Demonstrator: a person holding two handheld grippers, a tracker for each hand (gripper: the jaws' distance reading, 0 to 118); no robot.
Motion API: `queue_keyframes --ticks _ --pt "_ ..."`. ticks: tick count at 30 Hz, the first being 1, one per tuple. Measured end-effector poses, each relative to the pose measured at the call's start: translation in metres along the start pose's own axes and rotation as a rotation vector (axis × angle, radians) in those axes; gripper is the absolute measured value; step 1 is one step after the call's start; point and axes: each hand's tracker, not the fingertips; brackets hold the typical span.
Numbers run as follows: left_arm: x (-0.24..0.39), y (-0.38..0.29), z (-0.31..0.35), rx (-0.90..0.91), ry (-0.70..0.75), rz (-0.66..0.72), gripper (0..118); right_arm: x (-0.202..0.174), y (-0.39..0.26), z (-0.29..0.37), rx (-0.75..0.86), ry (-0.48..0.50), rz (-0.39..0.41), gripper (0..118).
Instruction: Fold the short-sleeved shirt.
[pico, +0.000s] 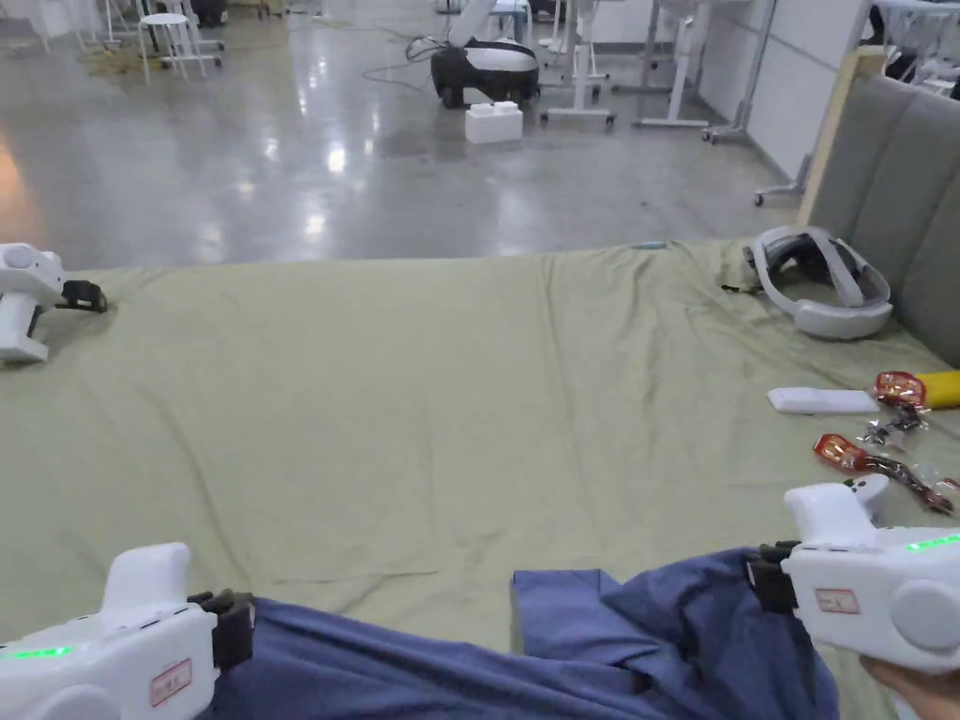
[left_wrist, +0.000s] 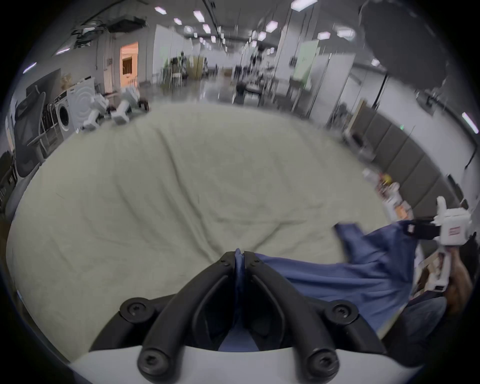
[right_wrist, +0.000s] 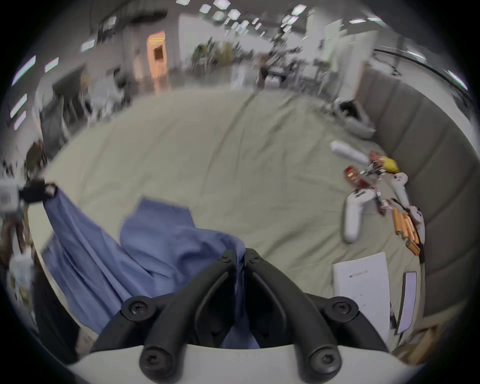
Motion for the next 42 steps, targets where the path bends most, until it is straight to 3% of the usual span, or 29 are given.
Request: queue_keyframes --ticks 2,7,9,14,18,23,24,28,32,40,42 --pt "0.003 0.011 0.054 0.097 -0.027 0.014 7 0.004 0.008 0.033 0.057 0.03 -0.068 5" --pt "0.021 0.038 0.172 0.304 -0.039 -0.055 7 0.001 0.034 0.106 0.258 0.002 -0.087 5" --pt "0.026 0.056 0.199 0.313 -0.013 -0.08 7 -0.006 0.051 0.132 0.342 0.034 -0.11 5" --pt "0.024 0.097 0.265 0.455 0.01 -0.087 7 -0.031 0.114 0.191 0.52 0.041 -0.088 5" --pt "0.034 0.131 0.317 0.579 0.059 -0.126 7 -0.051 0.169 0.238 0.623 0.035 -0.025 5" --pt "0.03 0.187 0.361 0.636 0.1 -0.125 7 -0.062 0.235 0.293 0.726 -0.021 0.023 5" --pt "0.024 0.191 0.367 0.675 0.122 -0.098 7 -0.062 0.245 0.297 0.727 -0.086 0.019 5" --pt "0.007 0.214 0.365 0.702 0.161 -0.088 7 -0.057 0.265 0.289 0.722 -0.137 0.03 5" --pt "-0.011 0.244 0.344 0.692 0.187 -0.029 7 -0.054 0.277 0.268 0.728 -0.238 -0.016 5" --pt "-0.001 0.293 0.282 0.691 0.234 -0.044 7 -0.049 0.322 0.202 0.701 -0.253 -0.004 5" --pt "0.008 0.311 0.254 0.678 0.323 -0.082 7 -0.049 0.337 0.184 0.682 -0.25 0.008 5"
